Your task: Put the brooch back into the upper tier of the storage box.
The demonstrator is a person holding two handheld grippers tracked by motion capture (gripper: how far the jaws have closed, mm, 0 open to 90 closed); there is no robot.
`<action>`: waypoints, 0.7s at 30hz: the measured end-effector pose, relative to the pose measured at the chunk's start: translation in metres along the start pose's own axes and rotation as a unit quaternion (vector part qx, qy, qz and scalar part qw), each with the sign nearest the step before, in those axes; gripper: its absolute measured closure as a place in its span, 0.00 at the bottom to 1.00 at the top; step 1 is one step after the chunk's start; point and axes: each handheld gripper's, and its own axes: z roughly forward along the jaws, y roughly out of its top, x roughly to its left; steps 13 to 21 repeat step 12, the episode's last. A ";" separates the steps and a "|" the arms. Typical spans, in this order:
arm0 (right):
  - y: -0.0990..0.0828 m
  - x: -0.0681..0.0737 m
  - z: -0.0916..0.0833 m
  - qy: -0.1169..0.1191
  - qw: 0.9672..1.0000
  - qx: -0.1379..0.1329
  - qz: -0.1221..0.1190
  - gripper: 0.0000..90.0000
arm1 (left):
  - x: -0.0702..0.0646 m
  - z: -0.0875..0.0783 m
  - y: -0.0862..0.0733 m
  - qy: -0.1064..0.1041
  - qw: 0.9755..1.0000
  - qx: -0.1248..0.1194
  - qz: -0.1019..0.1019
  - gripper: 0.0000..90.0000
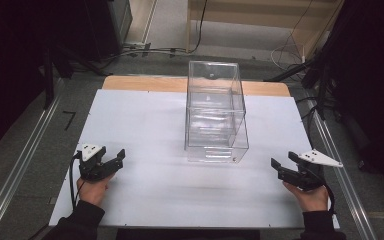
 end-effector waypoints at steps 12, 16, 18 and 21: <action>-0.010 -0.010 0.004 -0.026 0.999 0.013 0.014 0.25 | 0.000 0.000 0.000 -0.001 1.000 0.002 0.002 0.33; -0.010 -0.010 0.004 -0.026 0.999 0.013 0.014 0.25 | 0.000 0.000 0.000 -0.001 1.000 0.002 0.002 0.33; -0.010 -0.010 0.004 -0.026 0.999 0.013 0.014 0.25 | 0.000 0.000 0.000 -0.001 1.000 0.002 0.002 0.33; -0.010 -0.010 0.004 -0.026 0.999 0.013 0.014 0.25 | 0.000 0.000 0.000 -0.001 1.000 0.002 0.002 0.33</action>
